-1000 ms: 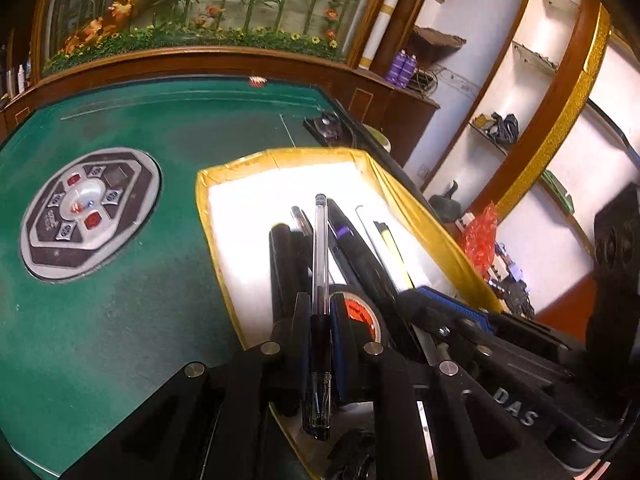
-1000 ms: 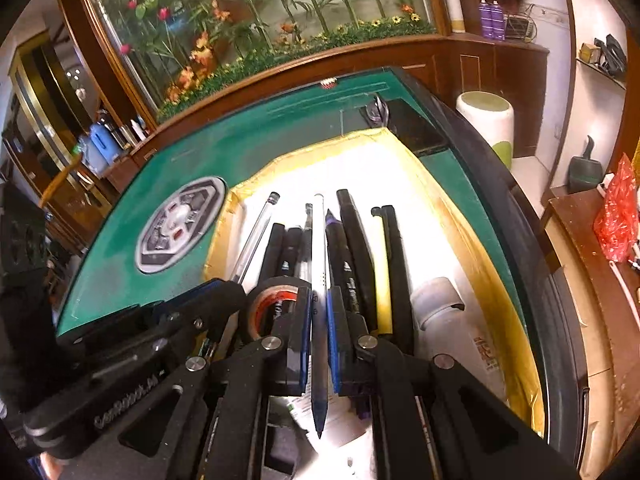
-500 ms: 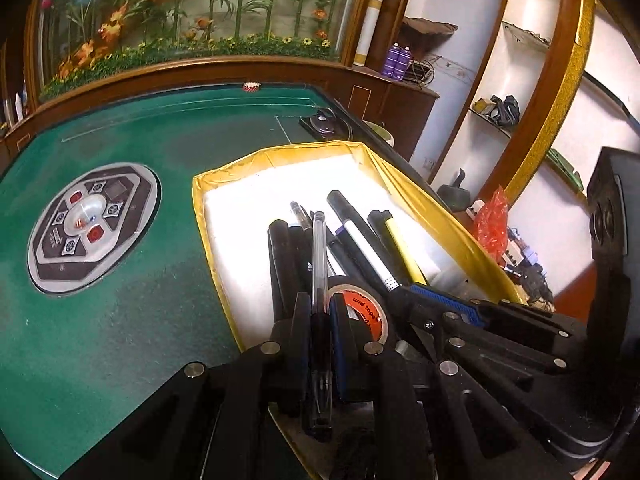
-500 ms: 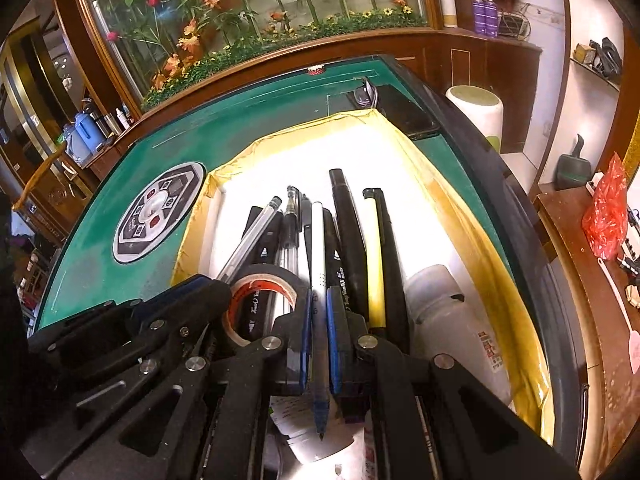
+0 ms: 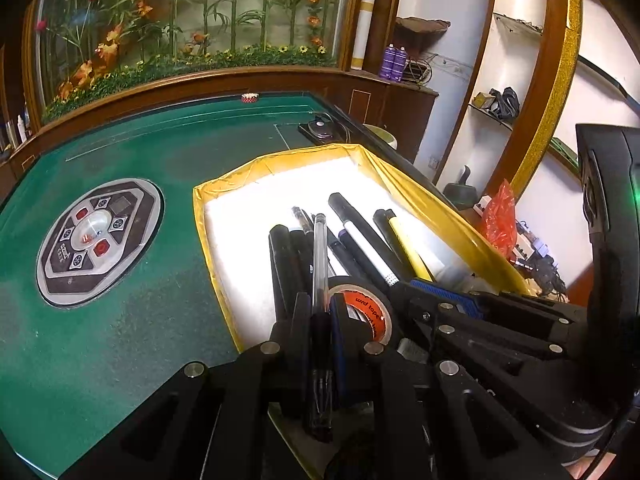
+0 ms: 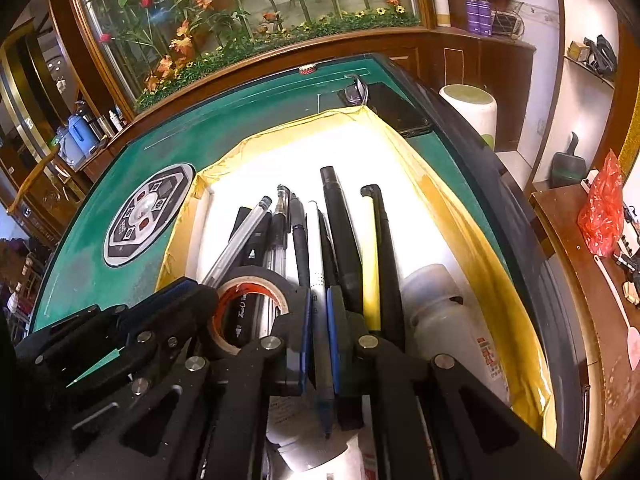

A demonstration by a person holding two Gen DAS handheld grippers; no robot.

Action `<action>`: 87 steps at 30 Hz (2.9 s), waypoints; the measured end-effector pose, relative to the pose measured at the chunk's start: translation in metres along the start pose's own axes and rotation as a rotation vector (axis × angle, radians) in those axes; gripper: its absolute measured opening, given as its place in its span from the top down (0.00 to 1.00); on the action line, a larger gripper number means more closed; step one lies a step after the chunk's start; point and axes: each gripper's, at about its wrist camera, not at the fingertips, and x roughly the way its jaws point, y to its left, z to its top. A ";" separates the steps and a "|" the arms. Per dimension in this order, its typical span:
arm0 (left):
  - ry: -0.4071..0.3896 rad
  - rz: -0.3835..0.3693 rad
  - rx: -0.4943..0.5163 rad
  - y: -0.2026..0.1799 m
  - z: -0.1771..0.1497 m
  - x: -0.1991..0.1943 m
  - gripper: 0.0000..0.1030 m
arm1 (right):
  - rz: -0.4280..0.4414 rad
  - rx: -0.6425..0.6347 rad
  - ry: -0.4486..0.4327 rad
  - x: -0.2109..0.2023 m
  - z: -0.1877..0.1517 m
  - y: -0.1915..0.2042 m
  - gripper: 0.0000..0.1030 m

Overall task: Organize rigid objects
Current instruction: 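Lower the pens into the tray and open both tools, then withdraw both open tools from the tray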

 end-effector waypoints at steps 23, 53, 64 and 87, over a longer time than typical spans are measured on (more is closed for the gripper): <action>-0.013 0.014 0.019 -0.004 -0.002 0.000 0.90 | 0.004 0.013 0.001 -0.001 -0.002 -0.006 0.92; -0.129 0.034 0.024 -0.003 -0.002 -0.023 0.46 | -0.024 0.068 -0.058 -0.029 -0.004 -0.022 0.71; -0.181 0.049 0.025 -0.002 -0.005 -0.032 0.26 | -0.034 0.090 -0.081 -0.043 -0.008 -0.029 0.65; -0.212 0.075 0.045 0.009 -0.032 -0.074 0.02 | -0.140 -0.001 -0.193 -0.092 -0.039 -0.009 0.28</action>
